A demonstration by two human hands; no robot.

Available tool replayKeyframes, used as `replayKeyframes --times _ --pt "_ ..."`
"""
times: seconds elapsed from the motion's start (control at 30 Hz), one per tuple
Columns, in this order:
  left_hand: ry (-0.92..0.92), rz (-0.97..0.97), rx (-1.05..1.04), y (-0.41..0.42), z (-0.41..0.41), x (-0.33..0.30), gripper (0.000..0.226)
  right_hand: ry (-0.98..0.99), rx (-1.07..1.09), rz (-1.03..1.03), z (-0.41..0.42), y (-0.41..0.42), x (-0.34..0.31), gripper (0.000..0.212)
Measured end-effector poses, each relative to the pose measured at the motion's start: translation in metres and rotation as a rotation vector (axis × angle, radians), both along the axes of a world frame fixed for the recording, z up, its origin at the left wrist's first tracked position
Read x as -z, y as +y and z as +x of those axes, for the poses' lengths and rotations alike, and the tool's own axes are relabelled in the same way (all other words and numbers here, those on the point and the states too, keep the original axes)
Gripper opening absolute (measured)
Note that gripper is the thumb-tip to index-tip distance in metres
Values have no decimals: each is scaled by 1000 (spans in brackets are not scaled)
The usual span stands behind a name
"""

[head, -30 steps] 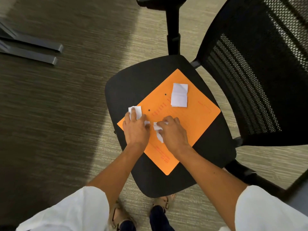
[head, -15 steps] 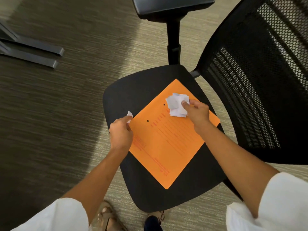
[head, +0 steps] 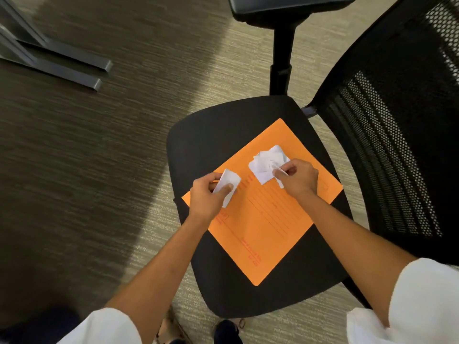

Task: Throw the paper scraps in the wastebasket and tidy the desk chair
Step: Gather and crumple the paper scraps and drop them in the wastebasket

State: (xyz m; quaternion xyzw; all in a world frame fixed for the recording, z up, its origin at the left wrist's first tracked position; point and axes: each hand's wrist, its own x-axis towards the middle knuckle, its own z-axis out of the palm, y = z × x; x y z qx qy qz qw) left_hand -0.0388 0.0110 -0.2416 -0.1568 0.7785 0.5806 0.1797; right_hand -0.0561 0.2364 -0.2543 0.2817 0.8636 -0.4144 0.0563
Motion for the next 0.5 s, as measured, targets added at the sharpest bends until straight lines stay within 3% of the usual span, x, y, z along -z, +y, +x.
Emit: replayKeyframes --times 0.2,0.33,0.5 --pt "-104 115 -107 6 7 0 32 -58 202 -581 25 0 -21 34" --pt "-194 270 -118 10 9 -7 29 -136 144 -909 33 -11 -33 60" --pt "-336 640 -155 3 9 -15 30 -248 -71 -1053 31 -32 -44 46"
